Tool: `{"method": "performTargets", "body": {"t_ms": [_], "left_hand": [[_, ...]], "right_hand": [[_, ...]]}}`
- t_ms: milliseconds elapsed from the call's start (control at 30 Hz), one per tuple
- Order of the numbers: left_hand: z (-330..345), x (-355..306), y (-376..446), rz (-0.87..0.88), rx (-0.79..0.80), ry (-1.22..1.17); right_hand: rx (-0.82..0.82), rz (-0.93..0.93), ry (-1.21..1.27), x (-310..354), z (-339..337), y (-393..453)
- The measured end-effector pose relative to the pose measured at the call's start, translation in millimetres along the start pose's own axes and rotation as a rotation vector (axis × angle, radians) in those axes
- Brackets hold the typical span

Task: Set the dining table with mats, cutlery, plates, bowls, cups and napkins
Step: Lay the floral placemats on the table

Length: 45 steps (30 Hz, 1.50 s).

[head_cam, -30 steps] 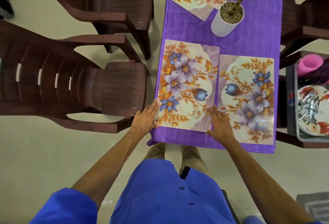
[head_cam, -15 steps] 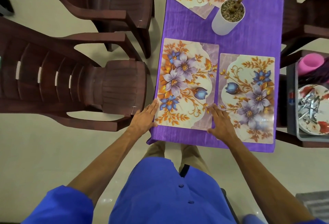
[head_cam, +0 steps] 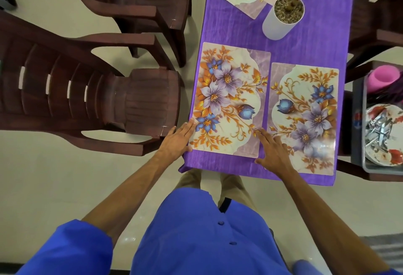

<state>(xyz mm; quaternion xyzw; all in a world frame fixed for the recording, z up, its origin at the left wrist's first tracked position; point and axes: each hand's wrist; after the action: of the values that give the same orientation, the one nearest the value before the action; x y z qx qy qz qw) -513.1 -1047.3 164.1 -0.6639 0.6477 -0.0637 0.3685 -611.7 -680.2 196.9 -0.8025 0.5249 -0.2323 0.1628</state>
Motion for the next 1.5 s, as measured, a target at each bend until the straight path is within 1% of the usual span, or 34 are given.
{"method": "performTargets", "body": {"t_ms": [233, 600, 733, 800, 867, 933, 1000, 1133, 1233, 1300, 1367, 1433, 1500], "left_hand": [[-2, 7, -1, 0.004, 0.008, 0.002], [-3, 7, -1, 0.004, 0.013, -0.025], [-8, 0, -3, -0.012, 0.009, -0.032], [-11, -7, -2, -0.020, -0.040, -0.069], [-18, -16, 3, -0.017, -0.147, -0.104], [-25, -35, 11, 0.015, -0.245, -0.137], [-28, -63, 23, 0.089, -0.323, -0.120], [-18, -131, 52, 0.182, -0.313, -0.015], [4, -189, 71, 0.225, -0.255, -0.002], [23, -223, 85, 0.178, -0.176, 0.071], [45, -245, 95, 0.155, -0.100, 0.131], [68, -257, 99, 0.152, -0.099, 0.176], [80, -265, 96, 0.104, -0.119, 0.204]], "right_hand": [[0.002, 0.004, -0.015, 1, 4, 2], [-0.010, 0.046, 0.037, 7, 4, -1], [-0.001, 0.023, 0.026, 7, -4, 0], [-0.004, 0.029, 0.013, 5, -9, -2], [-0.077, 0.057, 0.040, -3, -14, -4], [-0.155, 0.131, 0.071, -21, -19, -9], [-0.177, 0.208, 0.070, -47, -25, -18], [-0.185, 0.308, 0.131, -117, -29, -40], [-0.110, 0.380, 0.112, -169, -32, -57], [-0.057, 0.340, 0.053, -199, -29, -68], [-0.019, 0.261, 0.035, -221, -23, -75], [-0.012, 0.180, 0.040, -241, -19, -79], [-0.003, 0.130, 0.075, -254, -15, -80]]}}
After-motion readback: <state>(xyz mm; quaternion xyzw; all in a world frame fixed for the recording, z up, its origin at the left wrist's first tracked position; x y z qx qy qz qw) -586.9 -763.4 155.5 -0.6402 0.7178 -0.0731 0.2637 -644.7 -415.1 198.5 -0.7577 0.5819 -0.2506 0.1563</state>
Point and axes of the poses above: each hand's wrist, its own y-axis towards the middle knuckle, its own z-axis out of the palm, x = y × z, and after that the axes turned 7 degrees about -x, right-handed
